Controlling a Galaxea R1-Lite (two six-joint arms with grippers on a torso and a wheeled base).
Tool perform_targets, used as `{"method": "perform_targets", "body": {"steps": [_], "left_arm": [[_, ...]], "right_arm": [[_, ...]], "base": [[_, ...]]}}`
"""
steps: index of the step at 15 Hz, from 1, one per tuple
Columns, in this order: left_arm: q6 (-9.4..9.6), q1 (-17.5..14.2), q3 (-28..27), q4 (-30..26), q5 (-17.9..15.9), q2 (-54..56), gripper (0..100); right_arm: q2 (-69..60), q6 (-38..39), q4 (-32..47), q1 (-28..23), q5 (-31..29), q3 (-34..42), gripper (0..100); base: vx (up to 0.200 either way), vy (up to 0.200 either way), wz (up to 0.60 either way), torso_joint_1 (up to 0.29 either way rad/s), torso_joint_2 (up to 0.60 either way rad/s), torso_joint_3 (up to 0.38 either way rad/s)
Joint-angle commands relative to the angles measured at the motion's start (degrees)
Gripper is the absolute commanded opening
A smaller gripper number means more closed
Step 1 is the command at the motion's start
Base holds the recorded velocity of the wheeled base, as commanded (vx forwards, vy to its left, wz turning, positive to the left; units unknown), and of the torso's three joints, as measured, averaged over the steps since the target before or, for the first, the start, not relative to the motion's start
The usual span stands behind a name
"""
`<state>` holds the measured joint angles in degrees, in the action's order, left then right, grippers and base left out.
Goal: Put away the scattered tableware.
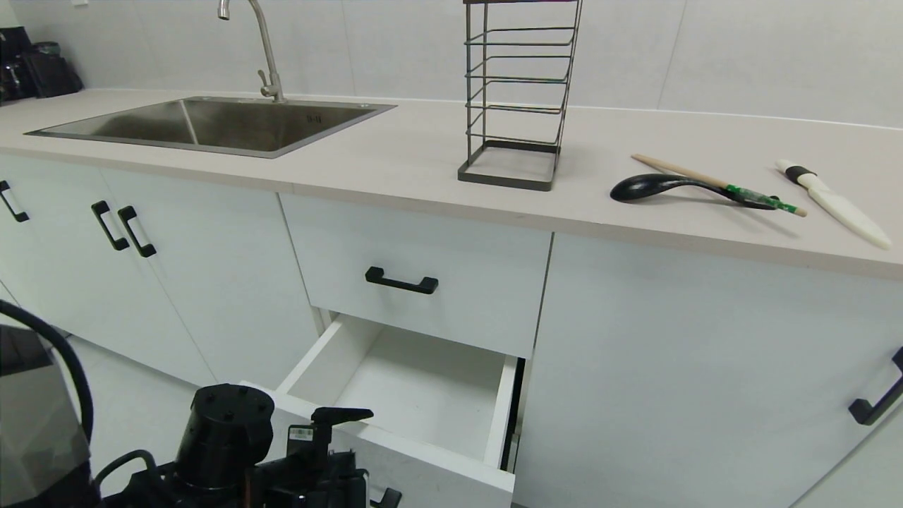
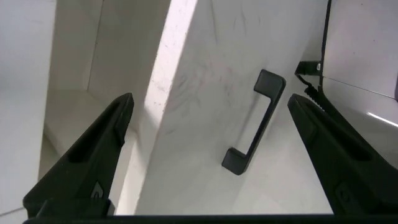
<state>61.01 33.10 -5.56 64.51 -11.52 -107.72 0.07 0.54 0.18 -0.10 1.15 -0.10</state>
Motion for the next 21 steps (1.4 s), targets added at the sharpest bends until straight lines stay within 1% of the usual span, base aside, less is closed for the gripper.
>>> {"method": "perform_targets", "body": {"steps": [1, 3, 7, 12, 14, 16, 17, 18, 19, 21], "left_arm": [[-0.02, 0.74, 2.31, 0.09, 0.01, 2.69, 100], [-0.02, 1.62, 4.33, 0.09, 0.01, 3.48, 100], [-0.02, 1.62, 4.42, 0.09, 0.01, 5.32, 100], [-0.02, 1.97, 5.56, -0.88, 0.01, 10.51, 100], [-2.3, 2.59, 5.38, -1.32, -0.08, 12.88, 100], [-5.2, 5.49, 5.56, -1.32, -0.26, 16.05, 100], [-6.35, 6.19, 5.56, -1.41, -0.26, 18.16, 100], [-7.22, 6.19, 5.56, -1.5, -0.17, 19.21, 100], [-9.51, 5.31, 5.56, -2.29, 0.09, 20.44, 100], [-9.51, 4.08, 5.3, -4.13, 0.18, 18.86, 100]], "right_arm": [[0.01, -0.01, -0.01, 0.01, 0.0, 0.01, 0], [0.01, -0.01, -0.01, 0.01, 0.0, 0.01, 0], [0.01, -0.01, -0.01, 0.01, 0.08, 0.01, 0], [0.01, -0.01, -0.01, 0.01, 0.0, 0.01, 0], [0.01, -0.01, -0.01, 0.01, 0.08, 0.01, 0], [0.01, -0.01, -0.01, 0.01, 0.0, 0.01, 0], [0.01, -0.01, -0.01, 0.01, 0.0, 0.01, 0], [0.01, -0.01, -0.01, 0.01, 0.08, 0.01, 0], [0.01, -0.01, -0.01, 0.01, 0.0, 0.01, 0], [0.01, -0.01, -0.01, 0.01, 0.0, 0.01, 0]], "base": [[0.0, 0.0, 0.0, 0.0, 0.0, 0.0], [0.0, 0.0, 0.0, 0.0, 0.0, 0.0], [0.0, 0.0, 0.0, 0.0, 0.0, 0.0], [0.0, 0.0, 0.0, 0.0, 0.0, 0.0], [0.0, 0.0, 0.0, 0.0, 0.0, 0.0], [0.0, 0.0, 0.0, 0.0, 0.0, 0.0], [0.0, 0.0, 0.0, 0.0, 0.0, 0.0], [0.0, 0.0, 0.0, 0.0, 0.0, 0.0], [0.0, 0.0, 0.0, 0.0, 0.0, 0.0], [0.0, 0.0, 0.0, 0.0, 0.0, 0.0]]}}
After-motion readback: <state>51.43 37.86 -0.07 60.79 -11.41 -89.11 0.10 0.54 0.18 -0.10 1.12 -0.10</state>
